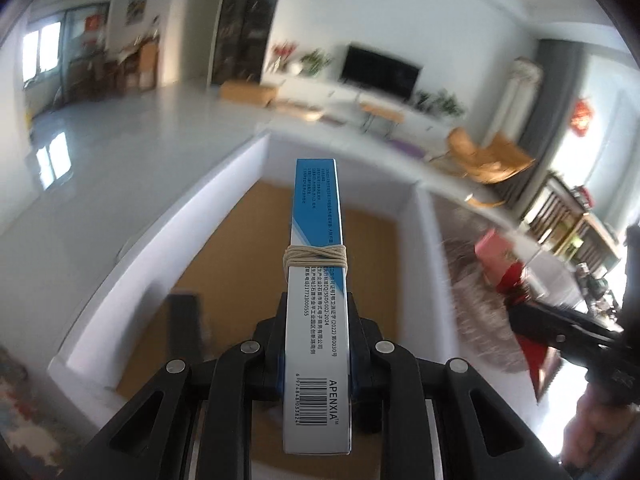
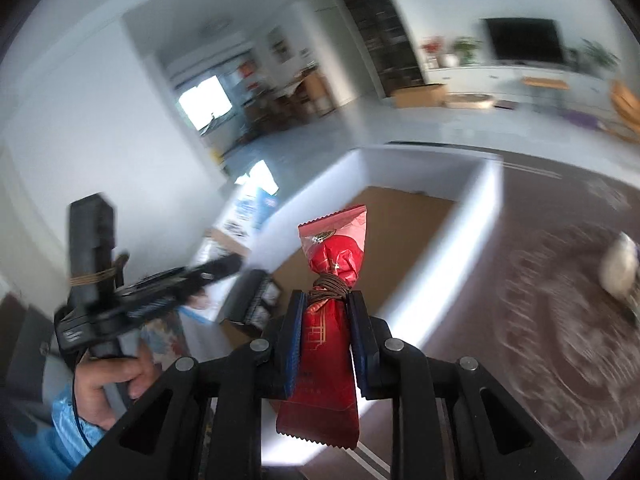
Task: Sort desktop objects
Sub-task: 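Carry the blue box and red packet to the brown box and open both grippers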
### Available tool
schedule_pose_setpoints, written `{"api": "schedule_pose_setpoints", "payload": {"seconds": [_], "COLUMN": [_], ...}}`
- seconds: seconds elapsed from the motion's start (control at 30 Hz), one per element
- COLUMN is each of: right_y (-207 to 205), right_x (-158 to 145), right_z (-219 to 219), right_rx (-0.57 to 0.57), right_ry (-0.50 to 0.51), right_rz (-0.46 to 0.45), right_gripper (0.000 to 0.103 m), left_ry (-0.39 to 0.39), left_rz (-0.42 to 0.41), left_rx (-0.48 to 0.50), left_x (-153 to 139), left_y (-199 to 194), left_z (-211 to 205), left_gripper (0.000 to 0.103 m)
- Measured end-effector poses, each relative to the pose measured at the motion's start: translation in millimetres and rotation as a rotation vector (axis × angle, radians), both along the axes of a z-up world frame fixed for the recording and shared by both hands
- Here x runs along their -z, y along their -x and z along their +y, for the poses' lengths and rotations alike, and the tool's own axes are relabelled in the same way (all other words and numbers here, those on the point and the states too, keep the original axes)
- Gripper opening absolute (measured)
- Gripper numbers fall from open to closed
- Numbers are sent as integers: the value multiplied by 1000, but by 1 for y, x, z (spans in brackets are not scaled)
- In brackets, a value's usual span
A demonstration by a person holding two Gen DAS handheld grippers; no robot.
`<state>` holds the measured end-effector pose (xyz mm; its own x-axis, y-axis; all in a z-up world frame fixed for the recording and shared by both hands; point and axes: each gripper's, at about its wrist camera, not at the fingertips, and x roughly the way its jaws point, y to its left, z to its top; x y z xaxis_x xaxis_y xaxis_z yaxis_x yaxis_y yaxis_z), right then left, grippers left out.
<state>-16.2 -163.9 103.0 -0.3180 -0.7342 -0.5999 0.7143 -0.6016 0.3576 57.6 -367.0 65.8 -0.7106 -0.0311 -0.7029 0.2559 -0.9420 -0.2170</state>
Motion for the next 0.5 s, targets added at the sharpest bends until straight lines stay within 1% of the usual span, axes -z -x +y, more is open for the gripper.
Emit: {"api": "schedule_pose_setpoints", "payload": {"seconds": [0.1, 0.13, 0.17, 0.2, 0.23, 0.27, 0.33, 0.37, 0.4, 0.43, 0.47, 0.5], "right_y": [-6, -8, -9, -11, -13, -17, -24, -27, -29, -30, -31, -31], "right_x": [23, 34, 44, 53, 60, 63, 57, 53, 48, 41, 37, 30], "right_z": [-45, -57, -67, -75, -80, -81, -72, -64, -54, -39, -24, -7], "right_rx": [-70, -90, -109, -132, -148, -145, -138, -134, -120, -91, -60, -17], "right_ry": [-59, -88, -113, -129, -144, -154, -133, -118, -103, -85, -71, -62], "right_rz": [-34, -55, -75, -95, -104, -91, -40, -13, 16, 55, 88, 125], "right_gripper": [23, 25, 33, 40, 58, 71, 75, 79, 82, 88, 93, 96], "left_ry": [-33, -41, -51, -71, -99, -115, -116, -111, -105, -98, -91, -78], "left_rz": [-99, -135, -155, -172, -181, -181, -152, -137, -117, -93, -75, -49], "left_rx": [-33, -55, -72, -92, -110, -123, -140, -141, -139, -133, -125, -106], "left_x": [29, 40, 47, 54, 60, 62, 59, 57, 53, 48, 43, 38], "left_y": [-1, -1, -2, -4, -5, -8, -13, -16, -19, -22, -21, -23], "left_z": [-20, -25, -28, -29, -32, -33, -30, -26, -22, -14, -7, 6], "left_gripper": [22, 25, 28, 38, 47, 50, 52, 53, 58, 63, 65, 67]}}
